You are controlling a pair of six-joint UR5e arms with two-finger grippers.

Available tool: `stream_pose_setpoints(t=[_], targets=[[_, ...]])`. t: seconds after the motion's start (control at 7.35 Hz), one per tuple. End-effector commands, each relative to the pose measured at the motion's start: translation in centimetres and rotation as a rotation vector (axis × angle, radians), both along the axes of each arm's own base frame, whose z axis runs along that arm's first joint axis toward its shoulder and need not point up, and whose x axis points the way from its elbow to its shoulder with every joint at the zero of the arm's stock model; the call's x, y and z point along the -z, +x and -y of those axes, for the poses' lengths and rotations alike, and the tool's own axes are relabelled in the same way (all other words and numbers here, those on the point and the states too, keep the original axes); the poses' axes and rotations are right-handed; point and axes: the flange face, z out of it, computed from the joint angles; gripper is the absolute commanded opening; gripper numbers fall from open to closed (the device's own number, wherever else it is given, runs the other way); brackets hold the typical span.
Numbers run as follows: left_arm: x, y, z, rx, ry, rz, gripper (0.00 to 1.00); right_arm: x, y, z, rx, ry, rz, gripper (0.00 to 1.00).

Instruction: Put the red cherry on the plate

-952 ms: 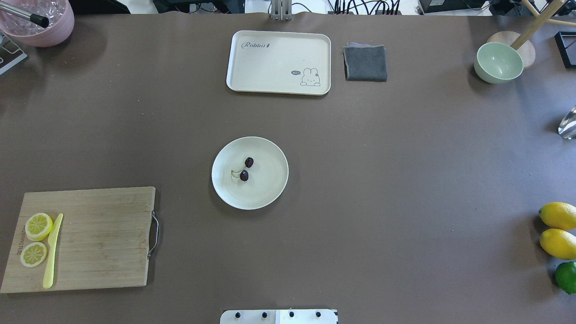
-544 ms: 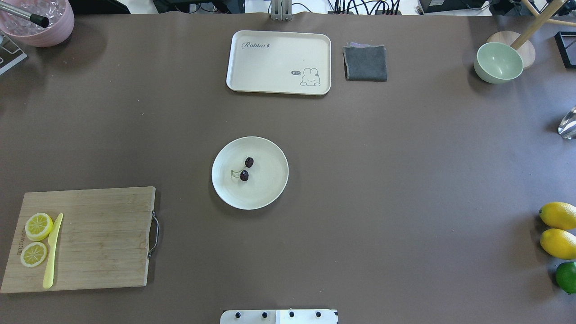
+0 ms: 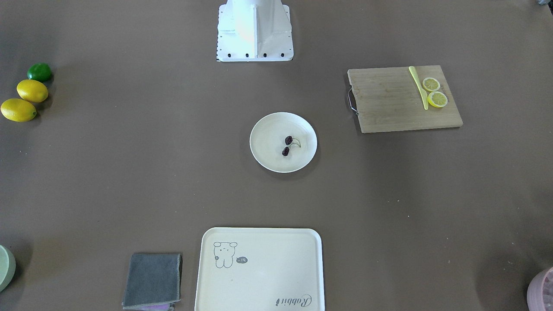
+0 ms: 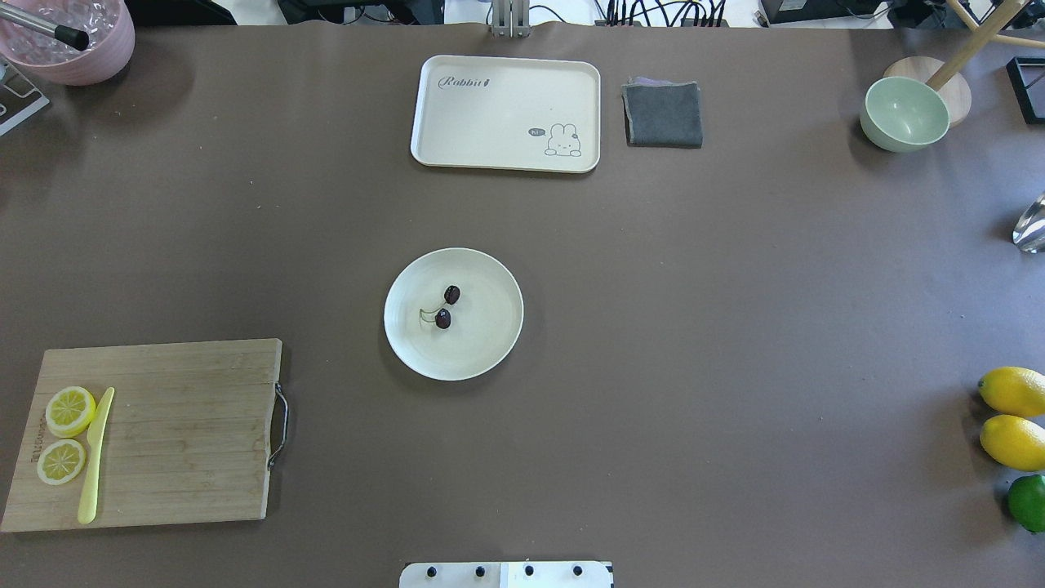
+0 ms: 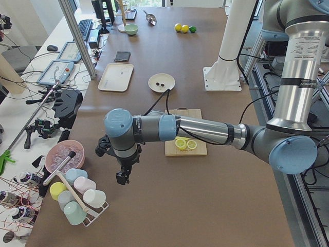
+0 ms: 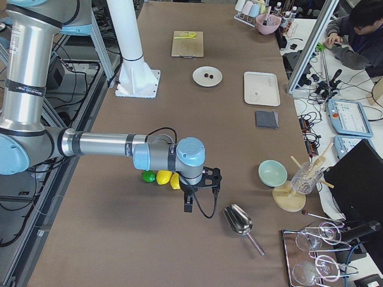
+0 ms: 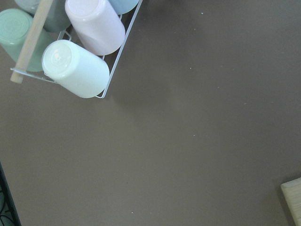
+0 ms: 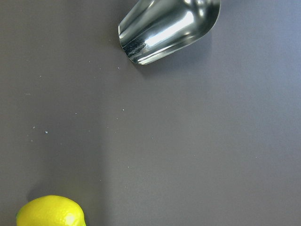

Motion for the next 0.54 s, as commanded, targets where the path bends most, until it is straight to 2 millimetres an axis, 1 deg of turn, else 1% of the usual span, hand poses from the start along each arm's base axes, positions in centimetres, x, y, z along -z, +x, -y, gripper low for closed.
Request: stream_pose_setpoints(t=[0.0,0.14,0.27,0.41], targets=[[-3.7,-0.1,-2.3,0.031,-0.066,-0.097,0.98,-0.1,0.0,0.1,-0.003,-0.003,-0.001,1.00],[-3.2,-0.1,-2.1,0.095,-0.119,-0.091,0.98,-0.1,0.0,0.1,-0.002,-0.001,0.000,1.00],[-2.7,0.8,-1.7,0.191,-0.217,-0.088,0.98,-0.1,0.0,0.1,-0.002,-0.001,0.000,1.00],[-3.0,1.8,-1.7,0.175,-0.217,-0.086,0.98,-0.1,0.0,0.1,-0.003,-0.002,0.001,1.00]])
